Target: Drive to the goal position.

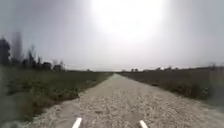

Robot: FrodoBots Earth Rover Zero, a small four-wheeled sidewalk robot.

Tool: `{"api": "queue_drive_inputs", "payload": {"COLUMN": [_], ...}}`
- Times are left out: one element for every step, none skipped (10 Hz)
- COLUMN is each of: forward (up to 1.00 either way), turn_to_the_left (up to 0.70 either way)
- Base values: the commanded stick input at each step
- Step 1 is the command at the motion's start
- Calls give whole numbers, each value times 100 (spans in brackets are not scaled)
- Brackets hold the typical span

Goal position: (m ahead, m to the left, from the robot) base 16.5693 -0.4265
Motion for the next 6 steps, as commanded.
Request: {"api": "queue_drive_inputs", "payload": {"forward": [70, 70, 70, 70, 70, 70], "turn_to_the_left": [0, 0, 0, -9, -31, -35]}}
